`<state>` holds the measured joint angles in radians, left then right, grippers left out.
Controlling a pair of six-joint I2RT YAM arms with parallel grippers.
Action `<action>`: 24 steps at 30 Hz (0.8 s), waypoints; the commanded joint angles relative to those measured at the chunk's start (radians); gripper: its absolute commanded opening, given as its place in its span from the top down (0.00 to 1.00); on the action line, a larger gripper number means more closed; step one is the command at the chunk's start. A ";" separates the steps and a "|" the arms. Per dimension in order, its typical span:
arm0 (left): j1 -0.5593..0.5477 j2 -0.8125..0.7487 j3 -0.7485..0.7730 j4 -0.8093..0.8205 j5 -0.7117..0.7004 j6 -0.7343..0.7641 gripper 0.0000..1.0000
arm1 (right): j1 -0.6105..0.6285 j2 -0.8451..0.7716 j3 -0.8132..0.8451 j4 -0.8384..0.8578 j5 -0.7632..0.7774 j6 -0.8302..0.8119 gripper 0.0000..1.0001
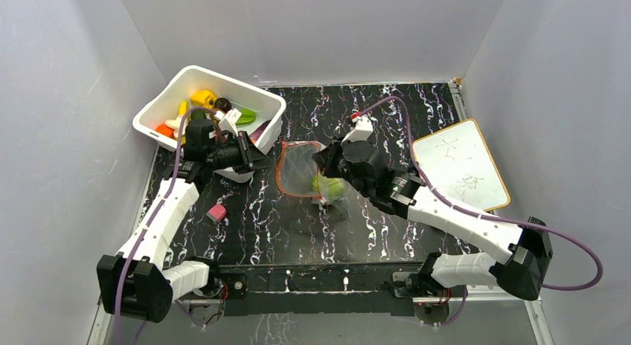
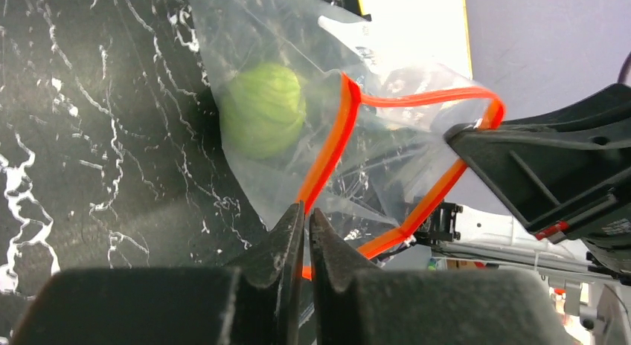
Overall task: Place the food in the zip-top bag and seal the zipper
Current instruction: Place the fake vegetable in the zipper food storage bag, then pick up the fake food from the bin.
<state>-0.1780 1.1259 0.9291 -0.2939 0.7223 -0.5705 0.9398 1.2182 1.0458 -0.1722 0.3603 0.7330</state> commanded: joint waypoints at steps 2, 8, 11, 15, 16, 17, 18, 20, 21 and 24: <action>-0.018 0.046 0.004 0.142 0.078 -0.067 1.00 | -0.003 -0.094 -0.059 0.105 0.005 -0.197 1.00; -0.062 0.129 0.025 0.209 0.071 -0.068 0.96 | -0.003 -0.106 -0.043 0.002 0.083 -0.199 1.00; -0.068 0.146 0.044 0.197 0.040 -0.054 0.64 | -0.003 -0.121 -0.043 -0.022 0.106 -0.192 1.00; -0.069 0.156 0.099 0.133 -0.025 -0.006 0.35 | -0.003 -0.131 0.021 -0.111 0.162 -0.245 1.00; -0.069 0.163 0.122 0.104 -0.050 0.015 0.32 | -0.003 -0.134 0.038 -0.134 0.180 -0.262 1.00; -0.069 0.173 0.148 0.066 -0.088 0.042 0.28 | -0.003 -0.138 0.052 -0.151 0.197 -0.279 1.00; -0.068 0.184 0.173 0.027 -0.135 0.065 0.25 | -0.003 -0.147 0.060 -0.162 0.213 -0.294 1.00; -0.069 0.217 0.231 -0.057 -0.247 0.115 0.22 | -0.003 -0.169 0.070 -0.174 0.232 -0.332 1.00; -0.068 0.233 0.256 -0.086 -0.301 0.137 0.21 | -0.003 -0.181 0.076 -0.178 0.242 -0.348 1.00; -0.065 0.272 0.314 -0.132 -0.404 0.176 0.19 | -0.003 -0.206 0.092 -0.202 0.274 -0.375 1.00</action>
<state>-0.2451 1.3594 1.1660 -0.2981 0.5087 -0.4885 0.9386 1.0748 1.0607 -0.3721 0.5438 0.4343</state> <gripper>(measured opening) 0.797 0.009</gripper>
